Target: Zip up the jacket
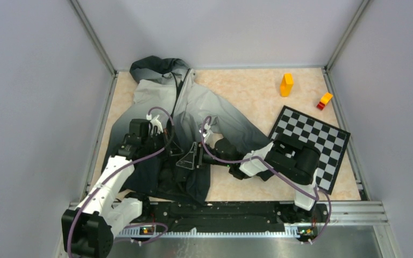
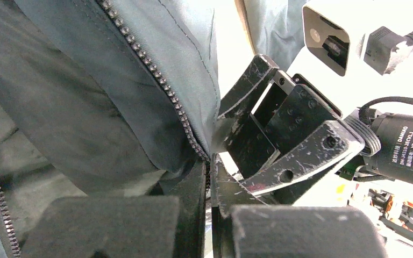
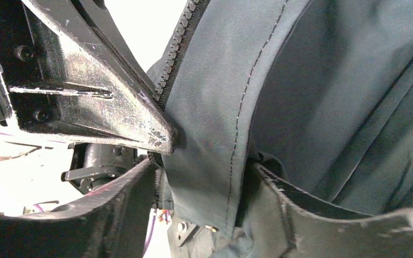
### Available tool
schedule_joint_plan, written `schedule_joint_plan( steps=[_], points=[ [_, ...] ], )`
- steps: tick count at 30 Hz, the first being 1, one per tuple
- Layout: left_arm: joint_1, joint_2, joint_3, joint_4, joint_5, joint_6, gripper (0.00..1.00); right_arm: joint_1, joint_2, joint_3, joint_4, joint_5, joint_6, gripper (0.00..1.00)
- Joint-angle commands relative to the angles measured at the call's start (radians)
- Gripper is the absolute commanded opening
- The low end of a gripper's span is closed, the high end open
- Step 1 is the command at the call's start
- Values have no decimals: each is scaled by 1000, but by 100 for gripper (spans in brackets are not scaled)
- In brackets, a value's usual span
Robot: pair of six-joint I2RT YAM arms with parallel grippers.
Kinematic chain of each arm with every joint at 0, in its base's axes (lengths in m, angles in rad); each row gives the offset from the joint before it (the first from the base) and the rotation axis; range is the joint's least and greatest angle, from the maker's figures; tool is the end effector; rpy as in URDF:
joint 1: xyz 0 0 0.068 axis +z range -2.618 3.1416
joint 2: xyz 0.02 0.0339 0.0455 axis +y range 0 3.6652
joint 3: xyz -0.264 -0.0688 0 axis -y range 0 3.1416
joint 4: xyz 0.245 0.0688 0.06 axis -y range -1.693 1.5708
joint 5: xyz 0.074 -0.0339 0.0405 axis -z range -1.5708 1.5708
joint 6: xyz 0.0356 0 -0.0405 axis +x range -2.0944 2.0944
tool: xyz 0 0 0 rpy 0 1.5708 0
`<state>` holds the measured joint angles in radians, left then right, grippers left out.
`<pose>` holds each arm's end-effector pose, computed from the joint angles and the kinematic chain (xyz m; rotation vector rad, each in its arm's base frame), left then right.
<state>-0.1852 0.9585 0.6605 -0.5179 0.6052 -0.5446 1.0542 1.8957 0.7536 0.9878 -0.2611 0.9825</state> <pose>0.1839 -0.0551 0.2397 -0.1391 2.4563 -1.0575 0.1737 0.3243 0.1491 -0.3032 2.0362 1.6325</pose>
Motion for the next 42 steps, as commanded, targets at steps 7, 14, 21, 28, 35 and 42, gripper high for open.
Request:
schedule_joint_plan(
  steps=[7, 14, 21, 28, 35, 42],
  points=[
    [-1, 27, 91, -4, 23, 68, 0, -5, 19, 48, 69, -67, -112, 0],
    [0, 41, 227, -158, -15, 142, 35, -70, 142, 49, 536, -425, -134, 0],
    [0, 54, 390, -421, -382, 209, 63, -94, 81, -4, 419, -472, -357, 0],
    [-2, 188, 405, -544, -497, 220, 58, -95, 63, -55, 522, -463, -390, 0],
    [-13, 452, 363, -484, -445, 293, 56, -99, 32, -53, 410, -428, -480, 0],
    [-14, 650, 345, -426, -550, 269, 54, -108, 2, -65, 428, -433, -450, 0]
  ],
)
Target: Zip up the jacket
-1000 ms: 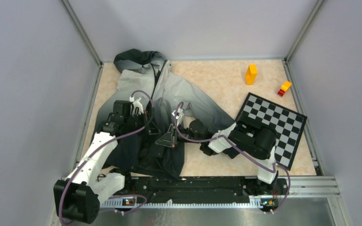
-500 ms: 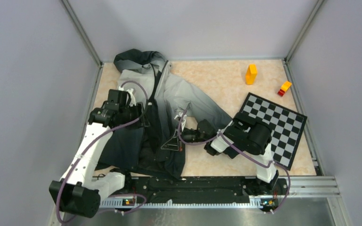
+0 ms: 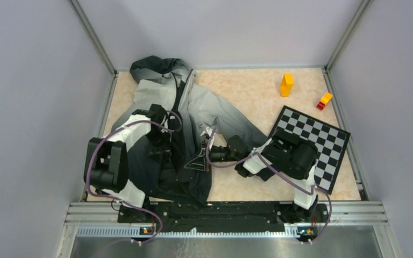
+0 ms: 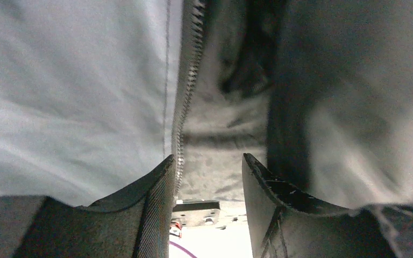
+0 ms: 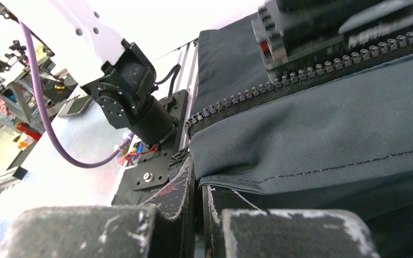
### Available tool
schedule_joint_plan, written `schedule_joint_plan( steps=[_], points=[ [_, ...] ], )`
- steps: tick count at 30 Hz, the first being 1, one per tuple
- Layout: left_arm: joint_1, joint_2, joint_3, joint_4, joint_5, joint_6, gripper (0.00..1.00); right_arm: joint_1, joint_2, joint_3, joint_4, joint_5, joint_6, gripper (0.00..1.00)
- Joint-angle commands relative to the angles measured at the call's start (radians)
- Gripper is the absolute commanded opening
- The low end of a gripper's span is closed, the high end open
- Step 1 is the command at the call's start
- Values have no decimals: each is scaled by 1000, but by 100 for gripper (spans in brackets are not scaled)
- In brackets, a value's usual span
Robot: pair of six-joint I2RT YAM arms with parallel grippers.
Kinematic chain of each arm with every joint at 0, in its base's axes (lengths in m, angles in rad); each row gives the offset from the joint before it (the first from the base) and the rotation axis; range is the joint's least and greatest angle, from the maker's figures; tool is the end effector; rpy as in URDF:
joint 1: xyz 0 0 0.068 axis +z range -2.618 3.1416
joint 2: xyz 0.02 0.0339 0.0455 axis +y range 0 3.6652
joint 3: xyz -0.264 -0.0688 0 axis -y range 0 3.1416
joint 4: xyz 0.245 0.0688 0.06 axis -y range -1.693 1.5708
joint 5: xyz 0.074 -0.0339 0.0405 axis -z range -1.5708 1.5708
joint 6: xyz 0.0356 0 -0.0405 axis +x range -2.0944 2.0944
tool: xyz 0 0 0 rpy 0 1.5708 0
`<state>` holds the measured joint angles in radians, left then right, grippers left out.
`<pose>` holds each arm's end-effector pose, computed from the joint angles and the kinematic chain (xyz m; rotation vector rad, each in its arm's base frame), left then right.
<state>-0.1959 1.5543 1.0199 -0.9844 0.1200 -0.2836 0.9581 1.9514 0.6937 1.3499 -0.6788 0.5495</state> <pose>0.2569 -0.0553 0.1951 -0.1316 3.1104 -0.2009 0.1841 0.3007 0.1534 -0.9558 1.4790 1.6553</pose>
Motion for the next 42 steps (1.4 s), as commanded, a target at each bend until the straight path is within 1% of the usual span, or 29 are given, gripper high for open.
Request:
schedule_joint_plan(
  steps=[1, 6, 10, 13, 17, 18, 19, 22, 24, 25, 29, 33, 35, 38, 40, 41, 42],
  points=[
    [-4, 70, -4, 37, -88, -4, 54, -12, -52, -4, 75, -16, -9, 0],
    [-7, 81, 28, 48, -229, -38, 56, -15, -21, 8, 130, -21, 58, 0],
    [1, 99, 20, 74, -306, -35, 58, -27, 24, 22, 220, -36, 152, 0],
    [3, 147, 20, 85, -301, -30, 58, -40, 56, 28, 297, -43, 218, 0],
    [3, 159, 2, 133, -276, -21, 58, -48, 49, 31, 261, -36, 212, 0],
    [3, 158, 1, 140, -276, -19, 56, -47, 44, 32, 246, -34, 204, 0],
    [4, 160, 3, 142, -282, -19, 52, -48, 41, 31, 234, -30, 197, 0],
    [6, 133, 17, 137, -335, -35, 27, -47, 37, 32, 214, -22, 187, 0],
    [8, 94, 34, 132, -358, -48, 14, -48, 38, 32, 211, -21, 185, 0],
    [8, 71, 45, 132, -358, -50, 11, -48, 38, 32, 208, -20, 183, 0],
    [23, -20, 90, 139, -344, -54, 11, -47, 37, 35, 173, -5, 165, 0],
    [75, -62, 133, 201, -248, -60, 4, -54, 35, 26, 165, 23, 162, 0],
    [89, -60, 150, 246, -226, -69, 2, -61, 32, 17, 165, 42, 165, 0],
    [104, -14, 160, 348, -248, -56, 4, -72, 24, -3, 158, 82, 164, 0],
    [127, 46, 190, 359, -239, -60, 6, -80, 16, -12, 151, 101, 162, 0],
    [133, 80, 213, 349, -215, -63, 12, -82, 12, -17, 147, 108, 159, 0],
    [134, 99, 227, 339, -198, -64, 20, -85, 8, -21, 141, 114, 156, 0]
  ],
)
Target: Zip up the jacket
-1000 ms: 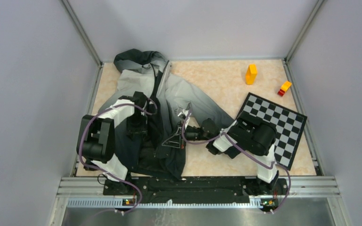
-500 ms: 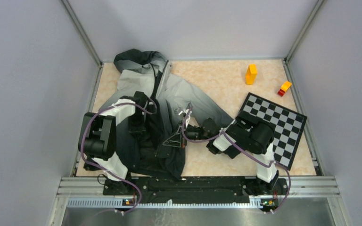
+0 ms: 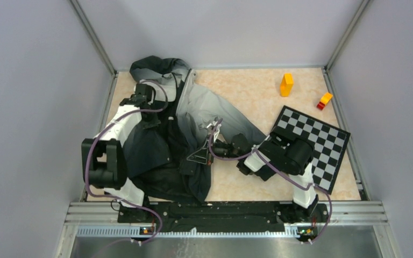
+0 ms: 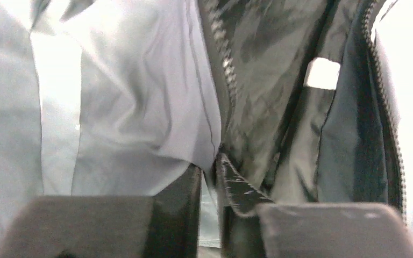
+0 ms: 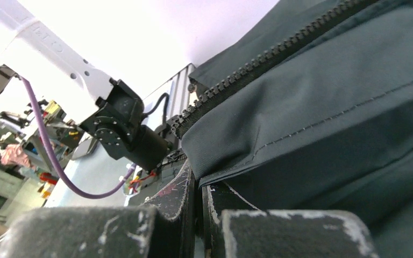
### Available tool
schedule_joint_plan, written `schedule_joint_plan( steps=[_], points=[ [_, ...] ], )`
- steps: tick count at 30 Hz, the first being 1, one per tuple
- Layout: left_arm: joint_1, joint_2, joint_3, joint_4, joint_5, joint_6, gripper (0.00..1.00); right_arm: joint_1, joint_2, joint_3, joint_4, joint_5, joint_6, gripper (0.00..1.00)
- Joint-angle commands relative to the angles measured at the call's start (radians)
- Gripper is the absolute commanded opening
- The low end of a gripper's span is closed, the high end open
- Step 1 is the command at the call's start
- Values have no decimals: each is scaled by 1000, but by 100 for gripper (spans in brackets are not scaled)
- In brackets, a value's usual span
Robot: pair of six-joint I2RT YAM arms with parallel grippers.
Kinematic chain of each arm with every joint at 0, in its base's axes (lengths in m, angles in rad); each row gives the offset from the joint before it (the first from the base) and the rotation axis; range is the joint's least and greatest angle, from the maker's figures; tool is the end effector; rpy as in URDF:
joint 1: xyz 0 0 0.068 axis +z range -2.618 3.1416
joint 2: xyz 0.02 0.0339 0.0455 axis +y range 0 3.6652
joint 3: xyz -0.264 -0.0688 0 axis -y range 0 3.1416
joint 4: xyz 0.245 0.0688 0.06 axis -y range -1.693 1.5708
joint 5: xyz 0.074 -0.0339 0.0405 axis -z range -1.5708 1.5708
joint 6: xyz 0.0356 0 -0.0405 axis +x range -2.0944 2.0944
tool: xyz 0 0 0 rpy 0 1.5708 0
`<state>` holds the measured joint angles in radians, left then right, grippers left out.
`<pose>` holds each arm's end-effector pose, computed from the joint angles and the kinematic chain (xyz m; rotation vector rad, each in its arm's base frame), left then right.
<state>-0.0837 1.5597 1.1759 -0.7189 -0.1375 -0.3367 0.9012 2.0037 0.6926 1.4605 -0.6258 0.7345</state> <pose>0.3153 -0.0216 0.2439 -0.3783 2.6289 0.0467 0.2030 0.2900 0.1471 -0.7373 1.5544 1.7215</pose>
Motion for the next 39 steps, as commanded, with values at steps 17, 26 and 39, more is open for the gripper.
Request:
schedule_joint_plan(
  steps=[17, 26, 39],
  points=[
    [-28, -361, -338, -48, 314, -124, 46, -34, -114, -40, -25, 80, -33, 0],
    [-149, -213, -361, 10, 152, -155, 46, -35, -117, -43, -36, 81, -34, 0],
    [-175, -97, -368, 41, 65, -157, 41, -35, -108, -39, -24, 75, -13, 0]
  ],
)
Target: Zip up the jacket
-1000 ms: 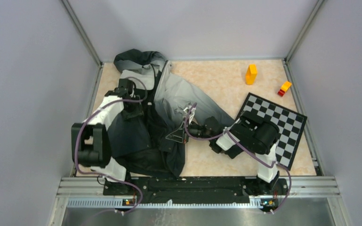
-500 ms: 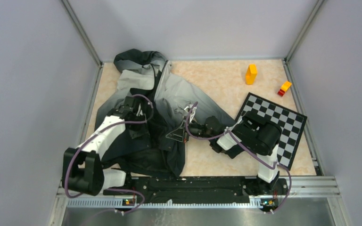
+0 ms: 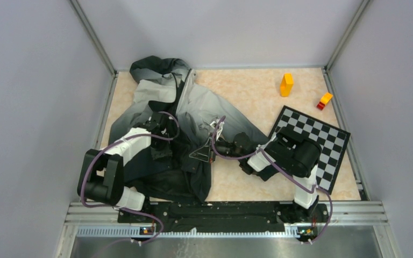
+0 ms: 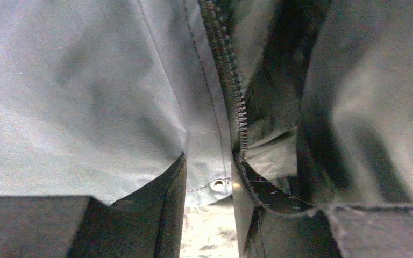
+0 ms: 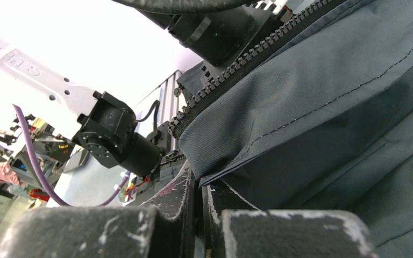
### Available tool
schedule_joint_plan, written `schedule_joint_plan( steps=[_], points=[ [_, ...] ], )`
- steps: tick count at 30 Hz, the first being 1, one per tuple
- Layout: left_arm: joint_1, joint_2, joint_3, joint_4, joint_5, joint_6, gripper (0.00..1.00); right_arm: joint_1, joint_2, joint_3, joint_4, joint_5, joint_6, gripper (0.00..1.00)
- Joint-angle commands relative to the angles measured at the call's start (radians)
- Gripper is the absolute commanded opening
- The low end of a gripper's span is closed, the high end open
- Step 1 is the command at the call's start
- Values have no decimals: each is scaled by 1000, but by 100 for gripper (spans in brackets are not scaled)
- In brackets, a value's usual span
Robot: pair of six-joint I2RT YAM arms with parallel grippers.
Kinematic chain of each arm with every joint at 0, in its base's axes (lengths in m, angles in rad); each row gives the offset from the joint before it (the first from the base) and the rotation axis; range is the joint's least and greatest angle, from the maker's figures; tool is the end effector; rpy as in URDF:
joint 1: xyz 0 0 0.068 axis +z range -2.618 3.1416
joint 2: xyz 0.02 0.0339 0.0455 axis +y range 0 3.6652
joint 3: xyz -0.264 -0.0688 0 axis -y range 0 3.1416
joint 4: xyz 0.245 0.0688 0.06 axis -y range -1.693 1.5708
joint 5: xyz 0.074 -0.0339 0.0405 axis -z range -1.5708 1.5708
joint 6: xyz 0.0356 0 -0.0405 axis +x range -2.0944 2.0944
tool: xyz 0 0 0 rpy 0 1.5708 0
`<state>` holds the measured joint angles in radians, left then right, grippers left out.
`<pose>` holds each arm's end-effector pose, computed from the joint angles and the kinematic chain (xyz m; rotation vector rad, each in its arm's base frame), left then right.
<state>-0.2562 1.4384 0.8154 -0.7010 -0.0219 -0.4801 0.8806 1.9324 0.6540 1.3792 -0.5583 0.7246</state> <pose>0.2381 -0.0616 0.1747 -0.3281 2.8832 -0.0999 0.2052 0.2781 0.1536 -0.6540 1.6137 1.6510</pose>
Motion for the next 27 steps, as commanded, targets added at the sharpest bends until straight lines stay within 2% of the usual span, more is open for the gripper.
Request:
schedule_joint_plan(
  steps=[1, 4, 7, 14, 21, 24, 27],
  points=[
    [-3, 26, -9, 20, -59, -16, 42, -14, -36, 1, 54, 8, -5, 0],
    [-3, 23, -8, 19, -82, -25, 46, -14, -36, 1, 53, 7, -4, 0],
    [-3, 21, -6, 21, -102, -36, 45, -14, -35, 1, 58, 6, 1, 0],
    [-3, 66, -64, 105, -120, -43, 48, -14, -24, 4, 67, 5, 14, 0],
    [-3, 1, -60, 124, -90, -35, 23, -14, -23, 6, 62, 1, 13, 0],
    [-2, -75, -40, 100, -74, -17, 15, -14, -21, 12, 56, -5, 13, 0],
    [0, -152, -12, 60, -65, 2, 12, -14, -17, 18, 57, -18, 13, 0]
  ],
)
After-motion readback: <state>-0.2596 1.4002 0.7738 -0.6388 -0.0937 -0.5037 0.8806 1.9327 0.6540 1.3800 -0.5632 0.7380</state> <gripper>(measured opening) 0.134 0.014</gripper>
